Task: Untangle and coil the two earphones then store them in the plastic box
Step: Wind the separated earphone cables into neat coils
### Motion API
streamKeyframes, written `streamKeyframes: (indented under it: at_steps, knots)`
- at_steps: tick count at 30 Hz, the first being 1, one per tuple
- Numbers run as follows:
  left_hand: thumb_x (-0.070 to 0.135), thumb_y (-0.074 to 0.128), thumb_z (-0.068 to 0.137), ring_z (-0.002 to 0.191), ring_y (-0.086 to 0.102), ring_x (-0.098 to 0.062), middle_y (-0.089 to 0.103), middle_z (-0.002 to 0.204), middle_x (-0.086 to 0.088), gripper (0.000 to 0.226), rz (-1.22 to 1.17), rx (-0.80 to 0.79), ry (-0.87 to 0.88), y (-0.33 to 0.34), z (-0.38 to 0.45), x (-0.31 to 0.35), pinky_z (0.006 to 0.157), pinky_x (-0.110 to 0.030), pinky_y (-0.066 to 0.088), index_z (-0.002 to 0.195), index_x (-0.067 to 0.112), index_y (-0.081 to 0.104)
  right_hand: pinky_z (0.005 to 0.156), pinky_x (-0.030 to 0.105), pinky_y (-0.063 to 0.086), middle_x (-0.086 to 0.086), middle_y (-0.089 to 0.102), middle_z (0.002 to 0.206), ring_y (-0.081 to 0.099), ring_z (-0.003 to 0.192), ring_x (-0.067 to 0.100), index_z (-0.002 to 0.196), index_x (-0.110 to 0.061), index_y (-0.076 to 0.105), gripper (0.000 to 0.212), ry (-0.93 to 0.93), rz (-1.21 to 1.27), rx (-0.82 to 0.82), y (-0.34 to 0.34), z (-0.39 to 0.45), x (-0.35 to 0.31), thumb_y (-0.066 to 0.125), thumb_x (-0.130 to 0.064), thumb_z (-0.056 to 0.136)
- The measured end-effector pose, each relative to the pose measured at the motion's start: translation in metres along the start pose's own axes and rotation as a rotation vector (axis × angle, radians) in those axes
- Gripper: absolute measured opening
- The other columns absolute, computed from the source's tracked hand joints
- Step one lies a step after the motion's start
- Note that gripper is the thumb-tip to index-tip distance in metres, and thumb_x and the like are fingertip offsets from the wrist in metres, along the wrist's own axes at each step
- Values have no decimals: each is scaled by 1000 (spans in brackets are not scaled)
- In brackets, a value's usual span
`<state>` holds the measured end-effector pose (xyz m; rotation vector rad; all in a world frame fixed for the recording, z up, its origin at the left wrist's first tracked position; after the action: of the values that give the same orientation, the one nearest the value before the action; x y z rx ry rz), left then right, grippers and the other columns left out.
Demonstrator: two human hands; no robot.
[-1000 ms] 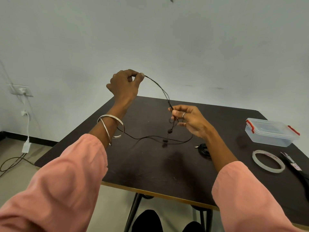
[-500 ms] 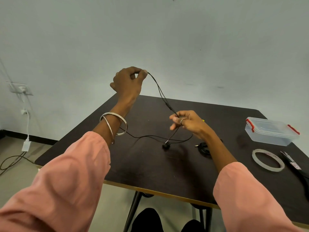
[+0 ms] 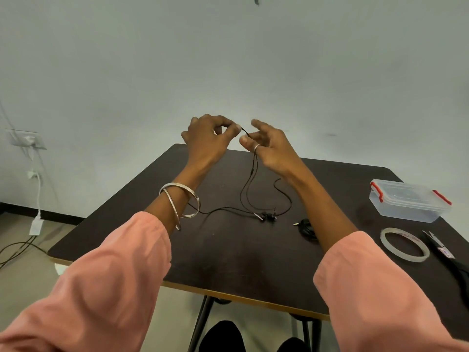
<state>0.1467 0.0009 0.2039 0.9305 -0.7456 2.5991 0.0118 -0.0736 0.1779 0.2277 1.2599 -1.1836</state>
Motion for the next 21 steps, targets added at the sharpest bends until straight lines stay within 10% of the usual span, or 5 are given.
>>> streamKeyframes:
  at_steps: [4,11,16,18,21]
  knots:
    - [48,64,81,97,54,-20,62,76,5,20,-60,-6,-59,-4,0,-14,89,-42,36,80,30,73,55,30,53,4,52,64,46,48,8,104,-1,68,22,37,202,69,-3,-2,17,50,-13,99]
    - [47,67,78,89,61,-22,58,69,7,20,-154,95,-204,-19,-3,-45,95,-49,40,74,28,72,36,19,22,4,59,69,27,43,8,99,2,68,22,234,469,-31,1,-25,67,56,-15,95]
    - [47,64,82,96,57,-23,56,70,10,17,-105,73,-149,-16,-4,-37,87,-40,34,79,32,71,73,27,53,7,71,97,63,71,13,103,-7,69,41,284,49,-210,20,-40,81,49,-42,95]
    - [47,64,83,97,55,-21,60,75,9,14,-47,-10,-71,-7,-8,-28,81,-38,29,79,36,70,99,34,46,-1,68,114,63,103,13,117,-13,63,55,238,-125,-177,16,-35,74,48,-57,89]
    - [48,64,84,101,50,-17,61,79,10,13,-5,-135,-16,12,-19,-21,83,-39,28,84,38,71,99,24,43,-13,63,113,57,114,8,138,-14,47,58,91,20,26,4,-24,42,59,-44,90]
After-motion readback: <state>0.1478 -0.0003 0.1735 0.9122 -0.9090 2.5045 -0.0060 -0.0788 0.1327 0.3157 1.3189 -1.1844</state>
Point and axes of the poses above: each hand's wrist, its own z-axis towards the middle knuckle, its own y-axis out of the palm, x = y × z, the point moved 9 cm from there along z, towards the middle knuckle
